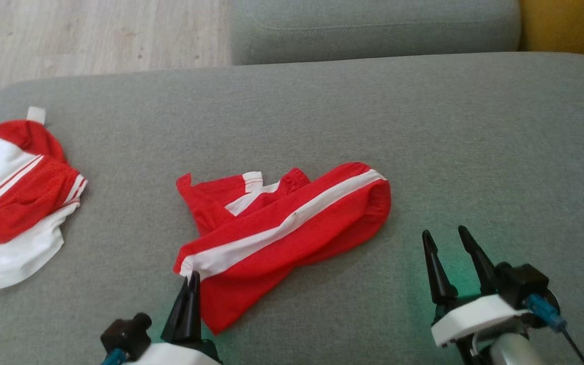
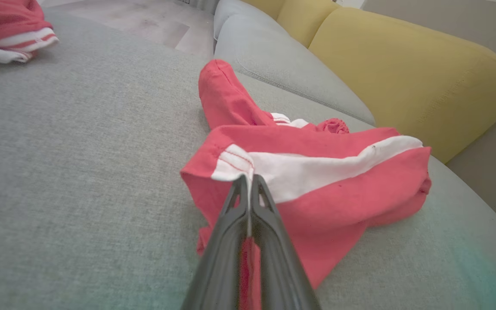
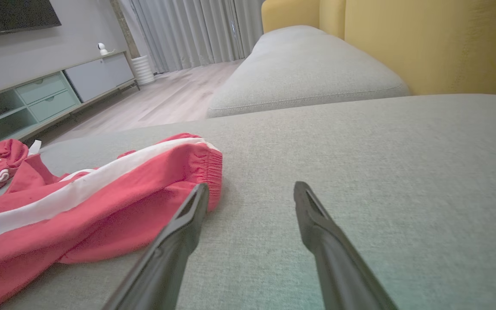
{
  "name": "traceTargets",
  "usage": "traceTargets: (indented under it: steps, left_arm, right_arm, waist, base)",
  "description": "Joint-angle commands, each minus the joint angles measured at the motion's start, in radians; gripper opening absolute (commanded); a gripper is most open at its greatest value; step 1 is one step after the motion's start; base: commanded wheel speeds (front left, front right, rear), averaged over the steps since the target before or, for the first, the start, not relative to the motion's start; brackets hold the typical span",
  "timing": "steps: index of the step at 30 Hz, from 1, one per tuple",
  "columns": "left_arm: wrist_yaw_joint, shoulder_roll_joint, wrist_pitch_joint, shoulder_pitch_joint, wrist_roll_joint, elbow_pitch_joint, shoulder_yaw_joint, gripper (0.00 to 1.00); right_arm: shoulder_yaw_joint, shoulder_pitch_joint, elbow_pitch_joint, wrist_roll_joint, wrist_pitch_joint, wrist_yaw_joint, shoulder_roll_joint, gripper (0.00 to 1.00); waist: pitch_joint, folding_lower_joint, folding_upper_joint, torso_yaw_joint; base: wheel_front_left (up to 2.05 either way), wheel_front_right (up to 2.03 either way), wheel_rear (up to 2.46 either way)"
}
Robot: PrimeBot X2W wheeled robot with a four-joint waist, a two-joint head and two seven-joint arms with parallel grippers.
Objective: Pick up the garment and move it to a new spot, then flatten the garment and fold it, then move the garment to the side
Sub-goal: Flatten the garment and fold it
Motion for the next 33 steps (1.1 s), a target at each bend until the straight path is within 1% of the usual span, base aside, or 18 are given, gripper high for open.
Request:
traceTargets:
  steps: [1,4,6,9,13,14,15,20,24,28,33]
  left_arm:
    - [-0.006,0.001,-0.012,-0.033,0.013,-0.05,0.044,0.0]
    - [-0.006,0.001,-0.012,-0.031,0.031,-0.075,0.048,0.0]
    - [-0.006,0.001,-0.012,-0.027,0.042,-0.083,0.051,0.0]
    - [-0.006,0.001,-0.012,-0.019,0.058,-0.084,0.044,0.0]
    - [-0.006,0.001,-0.012,-0.018,0.079,-0.079,0.035,0.0]
    - [-0.006,0.001,-0.012,-0.018,0.079,-0.079,0.035,0.0]
    - [-0.006,0.001,-0.012,-0.02,0.085,-0.076,0.035,0.0]
    - [-0.006,0.001,-0.012,-0.024,0.091,-0.072,0.041,0.0]
    - [-0.006,0.001,-0.012,-0.03,0.092,-0.071,0.042,0.0]
    - [-0.006,0.001,-0.012,-0.037,0.093,-0.071,0.04,0.0]
    - [-0.006,0.001,-0.012,-0.043,0.091,-0.069,0.039,0.0]
  right_arm:
    - [0.032,-0.066,-0.033,0.011,-0.011,-0.001,-0.003,1.0]
    - [0.044,-0.11,-0.016,0.063,-0.011,-0.001,-0.01,1.0]
    - [0.062,-0.15,0.022,0.14,-0.011,-0.001,-0.015,1.0]
    - [0.13,-0.223,0.076,0.275,0.015,-0.001,-0.045,1.0]
    - [0.228,-0.302,0.097,0.463,0.065,-0.001,-0.117,1.0]
    - [0.228,-0.302,0.097,0.463,0.065,-0.001,-0.117,1.0]
    - [0.267,-0.327,0.102,0.549,0.096,-0.001,-0.151,1.0]
    - [0.373,-0.37,0.102,0.71,0.2,-0.001,-0.235,1.0]
    - [0.458,-0.389,0.082,0.794,0.267,-0.001,-0.295,1.0]
    - [0.518,-0.406,0.055,0.855,0.272,-0.001,-0.333,1.0]
    - [0.601,-0.429,0.02,0.899,0.262,-0.001,-0.373,1.0]
  waist:
    - [0.01,0.0,0.0,0.015]
    - [0.021,0.0,0.0,0.04]
    - [0.026,0.0,0.0,0.059]
    - [0.035,0.0,0.0,0.089]
    - [0.049,0.0,0.0,0.128]
    - [0.049,0.0,0.0,0.128]
    - [0.053,0.0,0.0,0.141]
    - [0.06,0.0,0.0,0.159]
    - [0.069,0.0,0.0,0.162]
    - [0.077,0.0,0.0,0.161]
    - [0.085,0.0,0.0,0.155]
  base:
    - [0.0,0.0,0.0]
    - [0.0,0.0,0.0]
    - [0.0,0.0,0.0]
    - [0.0,0.0,0.0]
    - [0.0,0.0,0.0]
    - [0.0,0.0,0.0]
    - [0.0,0.0,0.0]
    - [0.0,0.0,0.0]
    - [0.0,0.0,0.0]
    - [0.0,0.0,0.0]
    - [0.0,0.0,0.0]
